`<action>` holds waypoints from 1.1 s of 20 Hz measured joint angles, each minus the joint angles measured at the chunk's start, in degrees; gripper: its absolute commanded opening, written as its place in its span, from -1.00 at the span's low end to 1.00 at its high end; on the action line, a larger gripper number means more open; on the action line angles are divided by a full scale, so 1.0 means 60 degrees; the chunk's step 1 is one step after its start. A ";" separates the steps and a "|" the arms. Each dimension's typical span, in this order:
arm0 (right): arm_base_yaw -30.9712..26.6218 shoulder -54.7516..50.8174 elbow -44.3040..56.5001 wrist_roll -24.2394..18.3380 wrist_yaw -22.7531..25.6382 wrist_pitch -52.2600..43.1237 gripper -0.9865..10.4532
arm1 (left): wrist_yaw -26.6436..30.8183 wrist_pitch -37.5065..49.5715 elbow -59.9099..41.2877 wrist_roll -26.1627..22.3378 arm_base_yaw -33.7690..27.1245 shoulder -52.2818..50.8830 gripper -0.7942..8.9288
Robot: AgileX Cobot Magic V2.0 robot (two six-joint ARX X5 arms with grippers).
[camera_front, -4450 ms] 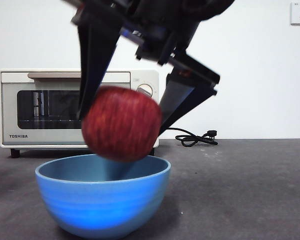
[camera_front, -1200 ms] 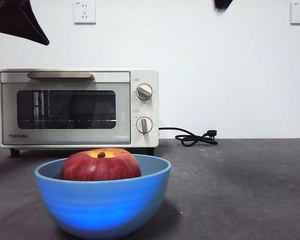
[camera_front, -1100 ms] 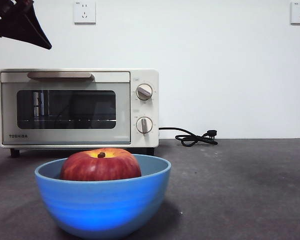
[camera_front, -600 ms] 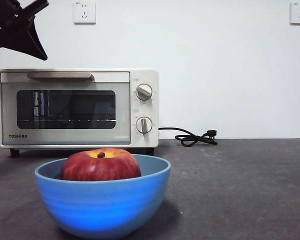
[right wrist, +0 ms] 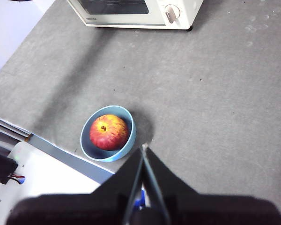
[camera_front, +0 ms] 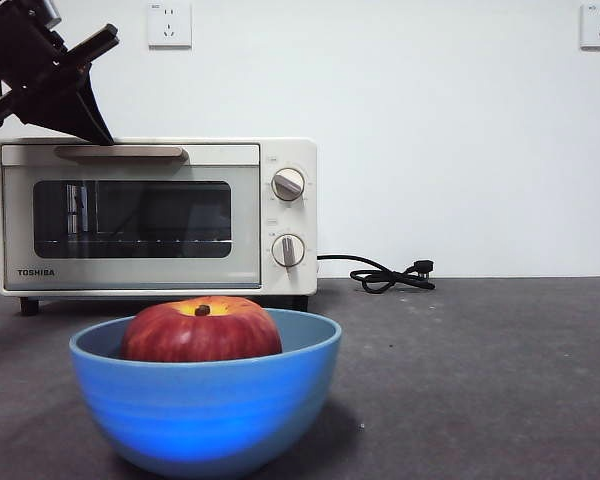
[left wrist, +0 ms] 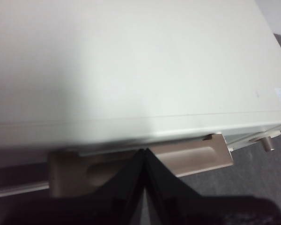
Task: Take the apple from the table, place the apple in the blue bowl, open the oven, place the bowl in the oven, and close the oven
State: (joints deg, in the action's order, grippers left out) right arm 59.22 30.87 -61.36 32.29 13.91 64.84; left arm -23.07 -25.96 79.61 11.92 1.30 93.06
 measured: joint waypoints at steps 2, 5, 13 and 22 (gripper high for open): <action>0.0000 0.0000 0.0000 0.0015 0.0106 -0.0018 -0.84 | 0.0058 -0.0284 0.0062 -0.0248 0.0051 -0.0004 -0.85; 0.0000 0.0004 0.0000 0.0018 0.0335 -0.0022 -0.84 | 0.0648 -0.0820 0.0175 -0.0801 0.0248 -0.0087 -0.85; 0.0000 0.0004 0.0000 0.0018 0.0353 -0.0022 -0.84 | 0.1577 -0.1228 -0.0295 -0.1599 0.0761 -0.0554 -0.85; 0.0000 0.0004 0.0000 -0.0069 0.0714 0.0011 -0.84 | 0.1188 -0.0095 -0.3209 -0.1377 0.0922 -0.1967 -0.85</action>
State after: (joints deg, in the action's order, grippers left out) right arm 59.22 30.89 -61.36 31.88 18.20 64.90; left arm -15.94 -26.52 60.36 3.66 6.83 81.25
